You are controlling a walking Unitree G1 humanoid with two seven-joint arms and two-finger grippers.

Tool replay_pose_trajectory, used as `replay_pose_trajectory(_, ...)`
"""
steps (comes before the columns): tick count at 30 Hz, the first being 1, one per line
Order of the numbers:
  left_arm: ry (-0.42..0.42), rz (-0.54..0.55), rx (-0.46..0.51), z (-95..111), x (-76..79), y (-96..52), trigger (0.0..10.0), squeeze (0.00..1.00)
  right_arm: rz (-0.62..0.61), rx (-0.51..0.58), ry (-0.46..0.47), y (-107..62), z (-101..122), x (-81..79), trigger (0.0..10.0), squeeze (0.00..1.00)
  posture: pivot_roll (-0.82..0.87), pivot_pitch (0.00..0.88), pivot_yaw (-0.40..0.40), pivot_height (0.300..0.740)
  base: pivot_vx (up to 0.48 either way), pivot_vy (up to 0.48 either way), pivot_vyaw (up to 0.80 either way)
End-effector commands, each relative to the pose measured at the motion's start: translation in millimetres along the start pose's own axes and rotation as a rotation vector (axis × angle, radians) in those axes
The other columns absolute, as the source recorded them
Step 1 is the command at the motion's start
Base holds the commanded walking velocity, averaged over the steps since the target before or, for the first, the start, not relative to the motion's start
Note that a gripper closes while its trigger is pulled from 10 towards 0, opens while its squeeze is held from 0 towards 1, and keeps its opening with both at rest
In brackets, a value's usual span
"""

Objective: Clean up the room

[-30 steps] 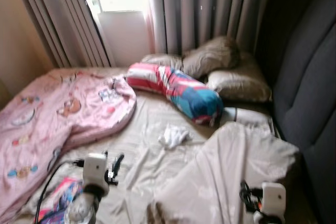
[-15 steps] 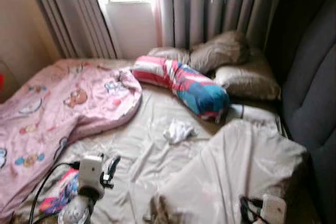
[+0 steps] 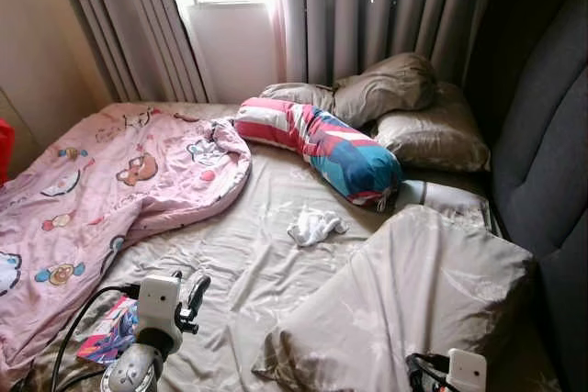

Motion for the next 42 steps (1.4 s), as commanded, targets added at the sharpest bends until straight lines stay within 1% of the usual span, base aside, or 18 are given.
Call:
replay_pose_trajectory(1,0.025,-0.01,-0.013,-1.5,-5.9,-4.0,10.0,0.0,-0.018,-0.073,0.05,-1.9,-17.3,2.7,10.0,0.0,-0.06,0.097,0.086,0.74,0.0,0.0,0.0)
replay_pose_trajectory(2,0.034,-0.016,-0.014,-1.1,-6.8,-5.2,10.0,0.0,-0.027,-0.097,0.057,-2.0,-22.5,3.6,10.0,0.0,-0.05,0.104,0.092,0.74,0.0,0.0,0.0)
replay_pose_trajectory(4,0.037,-0.018,-0.014,-0.9,-7.2,-5.6,10.0,0.0,-0.03,-0.104,0.058,-2.0,-23.9,3.8,10.0,0.0,-0.05,0.104,0.092,0.74,0.0,0.0,0.0)
replay_pose_trajectory(5,0.05,-0.022,-0.014,-0.3,-9.9,-7.7,10.0,0.0,-0.043,-0.128,0.088,-2.0,-28.7,3.9,10.0,0.0,-0.04,0.12,0.104,0.74,0.0,0.0,0.0)
replay_pose_trajectory(6,0.05,-0.022,-0.014,-0.3,-9.9,-7.7,10.0,0.0,-0.043,-0.128,0.088,-2.0,-28.7,3.9,10.0,0.0,-0.04,0.12,0.104,0.74,0.0,0.0,0.0)
replay_pose_trajectory(7,0.058,-0.024,-0.016,-0.4,-12.1,-9.6,10.0,0.0,-0.051,-0.145,0.115,-2.0,-32.2,3.3,10.0,0.0,-0.03,0.127,0.111,0.74,0.0,0.0,0.0)
replay_pose_trajectory(10,0.068,-0.03,-0.021,-0.6,-14.1,-12.4,10.0,0.0,-0.048,-0.165,0.141,-1.9,-36.3,0.4,10.0,0.0,-0.02,0.137,0.12,0.74,0.0,0.0,0.0)
replay_pose_trajectory(11,0.083,-0.045,-0.024,-0.4,-14.2,-14.4,10.0,0.0,-0.044,-0.185,0.18,-1.8,-40.3,-2.5,10.0,0.0,-0.01,0.144,0.129,0.74,0.0,0.0,0.0)
replay_pose_trajectory(13,0.095,-0.057,-0.025,0.6,-14.9,-16.5,10.0,0.0,-0.04,-0.209,0.228,-2.5,-45.6,-5.0,10.0,0.0,0.0,0.155,0.14,0.74,0.0,0.0,0.0)
replay_pose_trajectory(15,0.097,-0.059,-0.025,1.5,-16.1,-18.1,10.0,0.0,-0.039,-0.218,0.242,-3.1,-48.0,-6.0,10.0,0.0,0.0,0.158,0.145,0.74,0.0,0.0,0.0)
replay_pose_trajectory(19,0.123,-0.08,-0.032,3.4,-20.7,-22.9,10.0,0.0,-0.073,-0.247,0.23,-6.0,-57.2,-4.9,10.0,0.0,0.03,0.198,0.173,0.74,0.0,0.0,0.0)
replay_pose_trajectory(22,0.129,-0.085,-0.037,3.3,-22.5,-24.7,10.0,0.0,-0.089,-0.253,0.222,-6.6,-59.3,-4.0,10.0,0.0,0.03,0.205,0.182,0.74,0.0,0.0,0.0)
replay_pose_trajectory(28,0.134,-0.11,-0.043,4.8,-17.0,-31.3,10.0,0.0,-0.114,-0.272,0.178,-4.6,-58.9,-3.7,10.0,0.0,0.04,0.252,0.187,0.74,0.0,0.0,0.0)
replay_pose_trajectory(31,0.137,-0.112,-0.043,6.2,-16.2,-34.3,10.0,0.0,-0.107,-0.274,0.163,-2.7,-56.3,-4.3,10.0,0.0,0.06,0.272,0.181,0.74,0.0,0.0,0.0)
replay_pose_trajectory(32,0.139,-0.114,-0.04,9.3,-15.5,-37.5,10.0,0.0,-0.099,-0.277,0.144,-1.5,-54.5,-5.1,10.0,0.0,0.07,0.287,0.178,0.74,0.0,0.0,0.0)
replay_pose_trajectory(35,0.142,-0.115,-0.036,12.3,-15.4,-41.0,10.0,0.0,-0.093,-0.283,0.121,-0.8,-53.9,-5.6,10.0,0.0,0.08,0.302,0.178,0.74,0.0,0.0,0.0)
replay_pose_trajectory(37,0.145,-0.106,-0.04,13.7,-19.9,-49.6,10.0,0.0,-0.088,-0.299,0.084,-1.1,-55.7,-6.7,10.0,0.0,0.1,0.322,0.173,0.74,0.0,0.0,0.0)
replay_pose_trajectory(42,0.147,-0.098,-0.05,14.5,-20.8,-56.9,10.0,0.0,-0.061,-0.316,0.053,-0.9,-58.1,-13.1,10.0,0.0,0.12,0.333,0.17,0.74,0.0,0.0,0.0)
Point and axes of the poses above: a point about 5 cm out from each wrist's last joint towards the gripper, its own y axis pointing out of the wrist towards the gripper, its own z axis along the axis of the wrist's last joint, x = y × z, the point moved 6 cm from there along y, pointing out of the wrist towards the gripper, and after that the axes turned 11 degrees about y, right-handed, at the moved point
